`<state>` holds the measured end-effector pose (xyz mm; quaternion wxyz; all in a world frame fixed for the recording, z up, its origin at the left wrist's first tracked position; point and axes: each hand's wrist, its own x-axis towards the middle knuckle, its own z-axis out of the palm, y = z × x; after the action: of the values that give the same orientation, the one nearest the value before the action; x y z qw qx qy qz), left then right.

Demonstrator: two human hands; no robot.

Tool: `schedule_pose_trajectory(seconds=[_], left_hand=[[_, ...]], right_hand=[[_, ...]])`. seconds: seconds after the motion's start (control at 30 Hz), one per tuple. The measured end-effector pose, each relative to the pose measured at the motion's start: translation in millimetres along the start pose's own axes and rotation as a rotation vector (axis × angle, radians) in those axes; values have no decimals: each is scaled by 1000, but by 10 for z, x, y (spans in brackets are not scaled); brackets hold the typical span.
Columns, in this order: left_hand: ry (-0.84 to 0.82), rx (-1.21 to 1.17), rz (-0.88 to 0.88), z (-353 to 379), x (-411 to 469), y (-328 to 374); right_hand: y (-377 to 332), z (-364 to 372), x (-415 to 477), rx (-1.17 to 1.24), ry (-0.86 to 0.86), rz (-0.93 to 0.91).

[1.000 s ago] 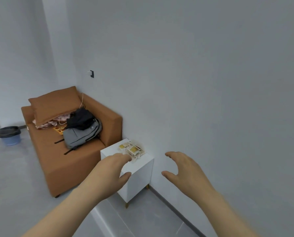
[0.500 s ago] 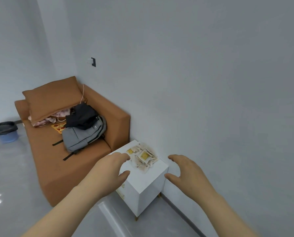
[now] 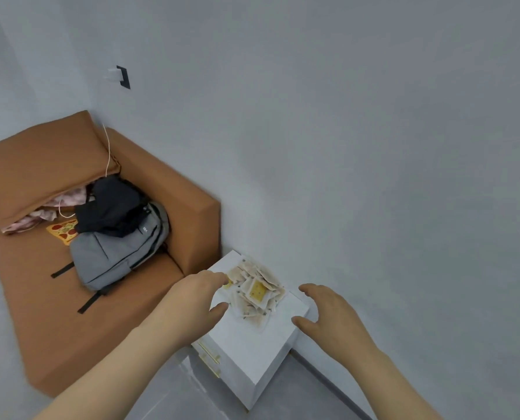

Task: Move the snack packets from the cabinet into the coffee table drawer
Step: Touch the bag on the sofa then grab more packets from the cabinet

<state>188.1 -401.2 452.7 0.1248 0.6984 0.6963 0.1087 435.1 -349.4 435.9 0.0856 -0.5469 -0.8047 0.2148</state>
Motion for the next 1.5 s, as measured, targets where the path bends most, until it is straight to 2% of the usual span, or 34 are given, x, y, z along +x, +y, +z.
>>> schedule_pose_trajectory(seconds=[0.27, 0.5, 0.7, 0.9, 1.17, 1.5], left_hand=[[-113, 24, -64, 240, 1219, -410], [-279, -19, -111, 756, 1899, -773], [-426, 2, -108, 1337, 2355, -1210], [-569, -2, -104, 2008, 2620, -1641], [-586, -29, -121, 2800, 2989, -2190], [-587, -43, -104, 3381, 3181, -2553]], right_hand=[[325, 247, 1312, 26, -143, 38], [589, 659, 2024, 40, -229, 104], [792, 1249, 2524, 1, -307, 188], [1025, 2062, 2957, -3, -313, 252], [1336, 3025, 3497, -66, -228, 304], [1604, 3723, 3761, -173, -279, 321]])
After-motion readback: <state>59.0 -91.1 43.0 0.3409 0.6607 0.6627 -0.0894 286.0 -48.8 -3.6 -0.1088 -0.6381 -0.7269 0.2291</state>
